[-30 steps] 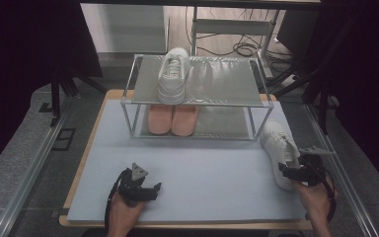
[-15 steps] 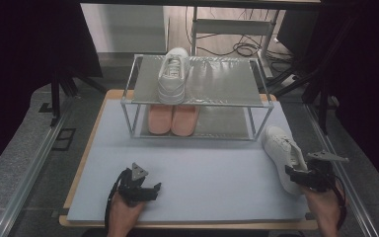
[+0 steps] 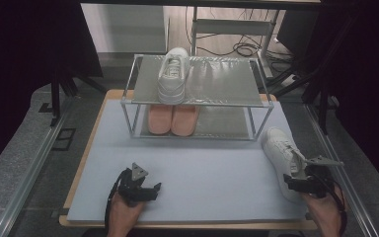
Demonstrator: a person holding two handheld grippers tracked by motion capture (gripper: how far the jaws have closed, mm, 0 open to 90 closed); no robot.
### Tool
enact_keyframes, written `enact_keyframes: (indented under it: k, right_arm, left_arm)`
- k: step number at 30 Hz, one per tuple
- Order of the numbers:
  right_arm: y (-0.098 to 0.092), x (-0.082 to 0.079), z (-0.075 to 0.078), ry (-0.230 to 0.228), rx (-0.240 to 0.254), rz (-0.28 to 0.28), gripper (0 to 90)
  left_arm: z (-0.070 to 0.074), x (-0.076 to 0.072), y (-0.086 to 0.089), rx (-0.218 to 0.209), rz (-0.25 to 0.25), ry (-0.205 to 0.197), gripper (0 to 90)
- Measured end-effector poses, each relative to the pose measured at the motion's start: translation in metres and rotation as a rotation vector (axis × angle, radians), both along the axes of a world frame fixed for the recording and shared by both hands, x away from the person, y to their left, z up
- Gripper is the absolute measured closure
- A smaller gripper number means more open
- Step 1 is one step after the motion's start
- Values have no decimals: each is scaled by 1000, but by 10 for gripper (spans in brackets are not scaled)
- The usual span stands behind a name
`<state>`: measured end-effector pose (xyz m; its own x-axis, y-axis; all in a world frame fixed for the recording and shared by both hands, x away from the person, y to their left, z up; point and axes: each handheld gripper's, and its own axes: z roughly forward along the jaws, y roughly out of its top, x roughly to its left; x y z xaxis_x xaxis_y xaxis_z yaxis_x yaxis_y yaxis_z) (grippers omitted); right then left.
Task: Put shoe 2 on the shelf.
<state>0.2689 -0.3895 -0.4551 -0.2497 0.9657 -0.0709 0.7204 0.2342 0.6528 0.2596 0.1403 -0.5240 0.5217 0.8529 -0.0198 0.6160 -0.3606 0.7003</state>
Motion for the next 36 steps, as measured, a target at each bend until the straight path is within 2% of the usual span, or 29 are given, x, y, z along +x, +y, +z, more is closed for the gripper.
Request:
enact_keyframes:
  k: [3, 13, 18, 20, 26, 29, 32, 34, 36]
  right_arm:
    - [-2, 0, 0, 9, 13, -3, 110]
    - [2, 1, 3, 29, -11, -7, 92]
    - [-3, -2, 15, 14, 70, 13, 22]
    - [-3, -2, 21, 2, 65, 12, 23]
    - [-12, 5, 30, 2, 95, -5, 35]
    - [-19, 9, 36, -4, 101, -18, 77]
    - [-25, 12, 40, -14, 77, -42, 176]
    - [-29, 15, 40, 9, 56, -50, 298]
    - [-31, 17, 37, 23, 41, -47, 370]
  left_arm:
    - [0, 0, 0, 0, 0, 0, 149]
    - [0, 0, 0, 0, 0, 0, 149]
    - [0, 0, 0, 0, -1, 0, 149]
    - [0, 0, 0, 1, 0, -1, 149]
    - [0, 0, 0, 0, 0, -1, 149]
    - [0, 0, 0, 0, -1, 0, 149]
    - [0, 0, 0, -1, 0, -1, 149]
    - [0, 0, 0, -1, 0, -1, 149]
    - [0, 0, 0, -1, 0, -1, 149]
